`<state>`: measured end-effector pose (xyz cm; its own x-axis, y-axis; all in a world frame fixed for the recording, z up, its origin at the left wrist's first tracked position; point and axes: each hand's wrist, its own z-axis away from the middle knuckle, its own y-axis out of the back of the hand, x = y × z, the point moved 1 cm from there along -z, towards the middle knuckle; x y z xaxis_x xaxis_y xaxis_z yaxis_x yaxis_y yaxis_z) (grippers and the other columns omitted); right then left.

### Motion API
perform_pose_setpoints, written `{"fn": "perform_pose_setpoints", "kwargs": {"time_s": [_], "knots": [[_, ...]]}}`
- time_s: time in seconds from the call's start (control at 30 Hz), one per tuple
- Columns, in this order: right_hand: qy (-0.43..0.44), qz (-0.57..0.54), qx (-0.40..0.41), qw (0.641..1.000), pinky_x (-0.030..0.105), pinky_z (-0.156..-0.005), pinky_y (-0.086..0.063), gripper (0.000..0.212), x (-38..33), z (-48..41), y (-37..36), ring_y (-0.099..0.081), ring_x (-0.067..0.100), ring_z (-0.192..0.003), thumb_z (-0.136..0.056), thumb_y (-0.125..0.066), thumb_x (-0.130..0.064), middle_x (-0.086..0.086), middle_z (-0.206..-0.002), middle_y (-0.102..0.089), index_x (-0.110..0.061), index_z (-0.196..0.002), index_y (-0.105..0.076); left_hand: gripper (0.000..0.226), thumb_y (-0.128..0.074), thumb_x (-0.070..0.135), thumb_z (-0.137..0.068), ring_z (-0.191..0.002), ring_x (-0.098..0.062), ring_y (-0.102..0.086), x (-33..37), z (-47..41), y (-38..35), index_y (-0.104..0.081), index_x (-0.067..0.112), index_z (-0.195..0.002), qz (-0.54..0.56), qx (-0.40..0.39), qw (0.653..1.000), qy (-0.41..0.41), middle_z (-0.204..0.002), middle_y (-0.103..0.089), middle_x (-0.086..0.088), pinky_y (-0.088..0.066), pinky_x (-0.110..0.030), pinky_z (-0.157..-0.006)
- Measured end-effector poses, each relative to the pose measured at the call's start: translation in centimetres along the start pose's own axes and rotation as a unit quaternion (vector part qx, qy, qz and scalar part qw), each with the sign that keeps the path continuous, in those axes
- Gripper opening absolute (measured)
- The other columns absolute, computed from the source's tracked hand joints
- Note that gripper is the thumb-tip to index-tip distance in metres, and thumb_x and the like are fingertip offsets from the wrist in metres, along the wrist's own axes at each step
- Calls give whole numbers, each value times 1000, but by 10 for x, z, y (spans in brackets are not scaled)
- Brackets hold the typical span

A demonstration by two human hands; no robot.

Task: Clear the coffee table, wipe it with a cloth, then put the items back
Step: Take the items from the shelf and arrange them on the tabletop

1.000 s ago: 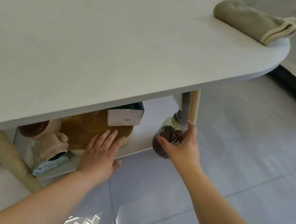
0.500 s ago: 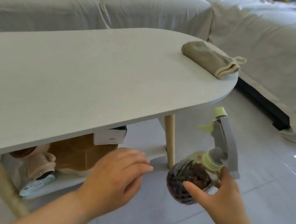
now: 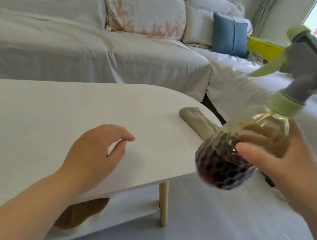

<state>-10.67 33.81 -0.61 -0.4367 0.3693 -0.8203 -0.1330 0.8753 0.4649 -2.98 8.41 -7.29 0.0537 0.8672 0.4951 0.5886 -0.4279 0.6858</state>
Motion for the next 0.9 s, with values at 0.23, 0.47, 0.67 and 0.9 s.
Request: {"fn": "perform_pose_setpoints", "kwargs": {"time_s": [0.23,0.47,0.67,0.9], "knots": [[-11,-33,55,998,37,-81,-46,67,4,-107,-64,-56,12,-88,-66,-74,-35,-6,-98,-58,-26,-120,-36,27,-49,23,-87,-115,-18,-49,-58,-35,6,-55,25,-114,-74,-79,991,81,-126,-56,6,-35,-26,-87],[-20,-32,83,996,27,-82,-37,82,16,-177,-122,-47,14,-96,-73,-71,-29,-1,-106,-47,-21,-137,-21,35,-45,29,-89,-121,-16,-44,-87,-35,-8,-47,25,-123,-58,-106,991,63,-134,-49,6,-31,-23,-95],[-38,9,85,996,27,-83,-36,74,30,-221,-149,-43,15,-97,-74,-70,-29,0,-108,-45,-15,-132,-27,36,-40,33,-89,-124,-10,-38,-96,-37,-19,-45,26,-124,-80,-104,991,4,-137,-42,12,-23,-19,-97],[-67,33,76,994,33,-93,-38,75,40,-248,-151,-43,17,-107,-76,-68,-28,6,-130,-46,-17,-135,-23,36,-36,37,-89,-128,-2,-29,-102,-36,-23,-41,31,-125,-63,-92,994,-6,-139,-36,17,-12,-13,-96]]}}
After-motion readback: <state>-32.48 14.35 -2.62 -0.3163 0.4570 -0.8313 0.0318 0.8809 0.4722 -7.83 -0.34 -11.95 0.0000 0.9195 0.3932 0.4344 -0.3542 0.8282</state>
